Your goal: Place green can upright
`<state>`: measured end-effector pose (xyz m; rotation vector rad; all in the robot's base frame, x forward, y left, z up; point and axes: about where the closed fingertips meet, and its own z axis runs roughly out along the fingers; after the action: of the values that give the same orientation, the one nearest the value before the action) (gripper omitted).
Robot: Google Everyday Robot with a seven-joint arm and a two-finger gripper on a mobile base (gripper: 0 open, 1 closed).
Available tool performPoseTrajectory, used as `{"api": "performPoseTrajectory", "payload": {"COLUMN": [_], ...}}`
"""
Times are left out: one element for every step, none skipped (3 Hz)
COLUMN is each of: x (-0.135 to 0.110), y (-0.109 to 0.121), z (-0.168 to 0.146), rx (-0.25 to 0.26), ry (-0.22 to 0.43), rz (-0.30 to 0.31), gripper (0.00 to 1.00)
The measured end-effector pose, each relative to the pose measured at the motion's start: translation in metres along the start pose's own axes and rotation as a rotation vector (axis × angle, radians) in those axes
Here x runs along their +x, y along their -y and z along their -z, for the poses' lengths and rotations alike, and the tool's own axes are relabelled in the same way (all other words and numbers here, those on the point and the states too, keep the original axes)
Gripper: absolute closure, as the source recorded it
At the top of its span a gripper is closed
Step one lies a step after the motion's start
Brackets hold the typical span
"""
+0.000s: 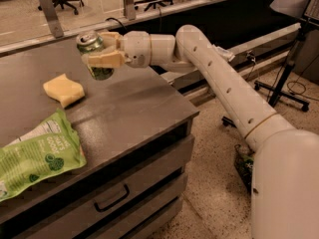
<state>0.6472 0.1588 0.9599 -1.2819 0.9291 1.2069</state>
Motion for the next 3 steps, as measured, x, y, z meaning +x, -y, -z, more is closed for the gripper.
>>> {"api": "performPoseTrajectory", "payload": {"x": [0.000,0.004,0.004], "y": [0.000,-0.002,-0.002], "z": [-0.001,-0.001,0.014], "rx": [-0.002,-0.002,0.030], "ry": [0.008,0.022,0.042], "rz": [-0.003,-0.020,-0.032], "gripper": [1.00,1.00,1.00]}}
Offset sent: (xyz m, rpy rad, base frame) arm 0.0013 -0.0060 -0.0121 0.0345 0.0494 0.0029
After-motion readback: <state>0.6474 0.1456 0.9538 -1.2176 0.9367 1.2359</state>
